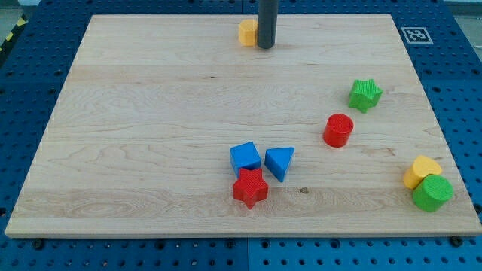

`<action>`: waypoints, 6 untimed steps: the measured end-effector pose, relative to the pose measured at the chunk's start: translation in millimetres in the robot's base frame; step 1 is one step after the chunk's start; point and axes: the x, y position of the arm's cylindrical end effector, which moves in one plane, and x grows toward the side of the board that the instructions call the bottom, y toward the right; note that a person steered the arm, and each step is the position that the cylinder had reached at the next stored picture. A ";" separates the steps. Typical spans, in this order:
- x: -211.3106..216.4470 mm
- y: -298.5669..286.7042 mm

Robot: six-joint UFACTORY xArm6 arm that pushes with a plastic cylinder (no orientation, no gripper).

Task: Push the green star down a bit

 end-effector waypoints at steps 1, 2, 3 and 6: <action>-3.6 -0.5; -3.6 -22.7; -3.6 -38.2; 109.2 121.1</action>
